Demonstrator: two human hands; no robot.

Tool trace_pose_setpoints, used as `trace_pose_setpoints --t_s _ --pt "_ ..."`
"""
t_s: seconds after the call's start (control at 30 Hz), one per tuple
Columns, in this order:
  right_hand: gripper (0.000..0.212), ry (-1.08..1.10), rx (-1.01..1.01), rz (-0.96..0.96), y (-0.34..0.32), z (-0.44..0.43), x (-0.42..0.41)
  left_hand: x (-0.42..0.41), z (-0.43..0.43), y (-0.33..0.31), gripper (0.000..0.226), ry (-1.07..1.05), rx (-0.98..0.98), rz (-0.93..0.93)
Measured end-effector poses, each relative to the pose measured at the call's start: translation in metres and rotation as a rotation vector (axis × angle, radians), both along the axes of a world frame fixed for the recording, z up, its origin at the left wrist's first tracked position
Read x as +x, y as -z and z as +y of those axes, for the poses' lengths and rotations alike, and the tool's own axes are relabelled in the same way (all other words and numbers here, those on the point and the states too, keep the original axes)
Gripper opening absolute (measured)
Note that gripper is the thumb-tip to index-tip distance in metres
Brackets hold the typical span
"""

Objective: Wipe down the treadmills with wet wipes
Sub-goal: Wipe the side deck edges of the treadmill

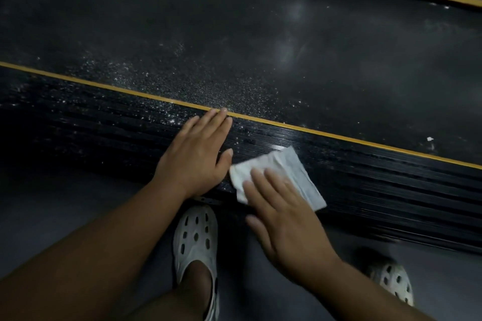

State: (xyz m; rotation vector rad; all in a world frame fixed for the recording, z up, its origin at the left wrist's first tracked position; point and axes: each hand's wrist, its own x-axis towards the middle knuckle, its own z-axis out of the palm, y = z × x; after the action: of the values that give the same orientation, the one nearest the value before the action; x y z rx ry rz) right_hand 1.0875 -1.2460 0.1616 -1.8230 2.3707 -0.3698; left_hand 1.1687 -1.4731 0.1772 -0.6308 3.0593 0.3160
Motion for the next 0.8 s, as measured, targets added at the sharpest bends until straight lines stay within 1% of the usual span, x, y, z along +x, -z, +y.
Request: trace_pose_setpoints --t_s 0.07,0.1,0.17,0.23,0.27,0.33,0.43,0.5,0.6,0.63,0.7,0.8 --pt "0.057 -0.055 0.008 0.060 0.001 0.032 -0.013 0.001 0.001 0.000 0.074 0.000 0.002 -0.013" --pt "0.058 -0.031 0.007 0.078 0.001 0.041 -0.023 0.002 0.001 0.000 0.073 -0.001 0.005 -0.014" --pt "0.059 0.063 0.001 0.075 0.001 0.035 -0.033 0.002 0.002 -0.001 0.072 -0.002 0.011 -0.009" --pt "0.061 0.108 0.007 0.053 0.001 0.009 -0.019 0.001 0.001 -0.002 0.073 0.000 0.006 -0.013" --pt "0.061 0.094 -0.003 0.050 0.001 -0.001 -0.010 0.000 0.002 -0.003 0.074 -0.003 0.001 -0.012" --pt "0.061 -0.001 0.020 0.066 0.001 -0.001 -0.012 -0.001 0.002 -0.003 0.075 -0.003 -0.002 -0.009" --pt "0.058 -0.145 0.057 0.095 -0.003 0.038 -0.051 0.000 0.002 -0.002 0.075 0.001 0.010 -0.019" --pt "0.054 -0.087 0.041 0.042 -0.004 0.056 -0.068 0.001 0.002 -0.002 0.075 -0.005 0.013 -0.018" --pt "0.054 0.073 -0.046 -0.079 -0.005 0.023 -0.047 0.001 0.001 -0.002 0.077 0.000 0.004 -0.015" --pt "0.055 0.063 -0.051 -0.074 -0.005 0.005 -0.032 0.001 0.001 -0.002 0.077 -0.001 0.001 -0.012" --pt "0.057 -0.052 -0.016 -0.015 -0.004 -0.015 -0.013 0.000 0.001 -0.003 0.078 -0.002 0.003 -0.008" --pt "0.055 -0.229 0.067 0.036 -0.005 0.011 -0.040 0.000 0.000 -0.002 0.076 0.003 0.006 -0.009"
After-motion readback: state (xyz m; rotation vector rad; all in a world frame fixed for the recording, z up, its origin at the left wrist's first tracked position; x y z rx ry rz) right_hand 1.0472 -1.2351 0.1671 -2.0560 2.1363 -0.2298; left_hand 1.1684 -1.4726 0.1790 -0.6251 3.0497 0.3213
